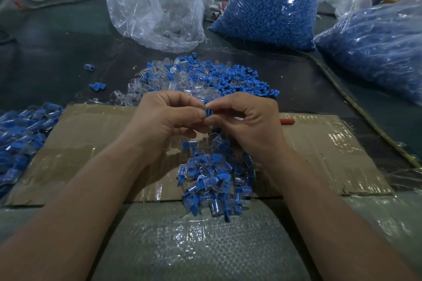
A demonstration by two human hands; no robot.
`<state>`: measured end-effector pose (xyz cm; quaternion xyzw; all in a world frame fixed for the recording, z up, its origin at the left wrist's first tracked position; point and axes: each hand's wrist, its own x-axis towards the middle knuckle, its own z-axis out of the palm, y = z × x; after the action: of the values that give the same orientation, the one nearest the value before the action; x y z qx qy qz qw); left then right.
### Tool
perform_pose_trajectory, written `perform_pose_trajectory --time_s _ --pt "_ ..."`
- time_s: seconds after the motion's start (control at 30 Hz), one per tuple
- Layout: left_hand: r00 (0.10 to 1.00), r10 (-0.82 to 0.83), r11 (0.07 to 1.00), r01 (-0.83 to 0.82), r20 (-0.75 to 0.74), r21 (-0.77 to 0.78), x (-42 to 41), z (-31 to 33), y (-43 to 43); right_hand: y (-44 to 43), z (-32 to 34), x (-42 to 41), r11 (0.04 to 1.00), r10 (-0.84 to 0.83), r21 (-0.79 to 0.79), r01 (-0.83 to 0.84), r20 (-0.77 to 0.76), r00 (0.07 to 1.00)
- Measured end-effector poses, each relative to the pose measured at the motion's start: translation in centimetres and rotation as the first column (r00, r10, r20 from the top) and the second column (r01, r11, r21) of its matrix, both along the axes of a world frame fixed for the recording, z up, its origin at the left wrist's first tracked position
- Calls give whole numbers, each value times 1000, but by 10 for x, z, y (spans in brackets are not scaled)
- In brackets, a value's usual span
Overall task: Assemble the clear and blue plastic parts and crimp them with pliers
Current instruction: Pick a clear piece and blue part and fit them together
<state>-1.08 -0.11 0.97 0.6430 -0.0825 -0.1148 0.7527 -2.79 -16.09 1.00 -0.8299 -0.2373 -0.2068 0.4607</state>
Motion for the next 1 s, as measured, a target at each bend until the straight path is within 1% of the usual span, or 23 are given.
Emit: perform_pose_trajectory --time_s 0.1,0.27,0.4,0.53,0.77,1.0 --pt "999 -49 999 49 -19 -16 2 1 2 -2 -2 2 998 -22 -56 28 92 995" --pt "993 -108 992 105 -41 -63 5 1 3 -5 -4 5 997 -49 -56 56 128 991" --pt "991 -124 991 122 -44 -53 6 1 4 -7 -5 6 994 -38 -97 55 161 986" --pt "991 -132 990 129 -39 -53 5 2 4 -7 -3 5 993 -37 -106 55 160 986" --pt "994 -105 994 105 -17 12 4 -1 2 -5 0 2 985 -22 -167 49 157 987" --pt "997 -71 997 71 -3 18 3 -1 0 -5 2 1 977 -23 -206 53 148 989"
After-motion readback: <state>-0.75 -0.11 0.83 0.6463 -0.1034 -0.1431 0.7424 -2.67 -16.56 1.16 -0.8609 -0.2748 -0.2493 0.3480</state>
